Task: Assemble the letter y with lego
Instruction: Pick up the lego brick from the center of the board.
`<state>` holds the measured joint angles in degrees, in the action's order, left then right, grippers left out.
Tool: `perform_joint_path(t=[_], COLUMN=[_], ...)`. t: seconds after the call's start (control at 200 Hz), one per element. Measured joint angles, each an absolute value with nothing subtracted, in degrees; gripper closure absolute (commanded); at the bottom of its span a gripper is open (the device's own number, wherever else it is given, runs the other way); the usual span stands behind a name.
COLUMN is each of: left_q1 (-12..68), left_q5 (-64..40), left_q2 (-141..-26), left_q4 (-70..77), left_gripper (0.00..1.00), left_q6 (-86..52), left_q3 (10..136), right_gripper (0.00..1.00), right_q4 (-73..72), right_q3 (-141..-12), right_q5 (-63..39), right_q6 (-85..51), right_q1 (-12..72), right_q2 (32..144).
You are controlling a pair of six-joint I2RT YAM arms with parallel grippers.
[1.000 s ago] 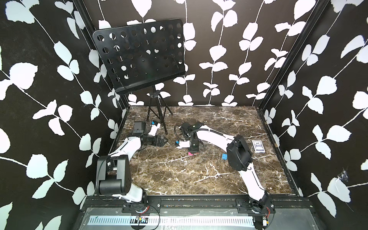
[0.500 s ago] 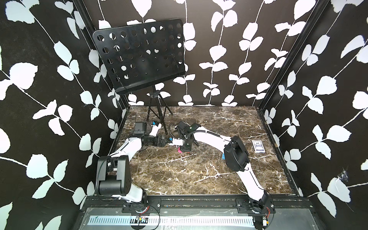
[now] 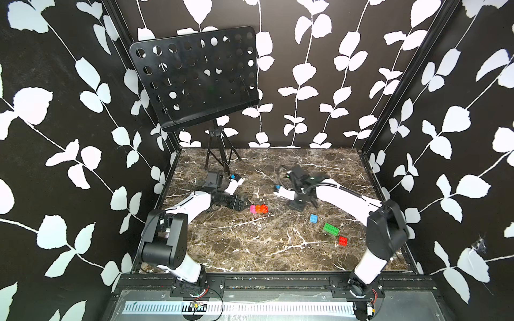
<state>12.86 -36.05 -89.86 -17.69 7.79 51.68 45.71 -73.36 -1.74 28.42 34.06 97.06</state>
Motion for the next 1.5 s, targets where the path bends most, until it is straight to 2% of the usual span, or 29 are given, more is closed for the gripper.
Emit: perform_joint_path(t=[0.135, 0.41, 0.95, 1.305, 1.495], left_q1=[13.47, 13.43, 13.43, 13.43, 13.43], left_q5=[-36.03, -35.68, -35.09, -34.89, -33.61], left_q2=[-90.59, -90.59, -90.59, -90.59, -90.59], left_q4=[-17.91, -18.00, -18.09, -18.11, -18.31], left_gripper=[0.05, 0.05, 0.05, 0.05, 0.05], left_q6=[7.79, 7.99, 8.47, 9.13, 9.80], left_q3=[52.21, 52.47, 52.47, 52.47, 52.47], right_gripper=[0.50, 0.49, 0.49, 0.64, 0.67], right_q4=[50.76, 55.16, 52.51, 49.63, 49.30], right_q3=[-65.80, -58.15, -52.77, -52.75, -52.82], right_q5=[2.13, 5.87, 7.09, 6.22, 5.50], right_q6=[28.38, 26.92, 24.82, 24.75, 24.86], right_q1=[28.62, 26.63, 21.04, 20.56, 20.58], right_q2=[93.91, 92.23, 88.31, 90.85, 91.46])
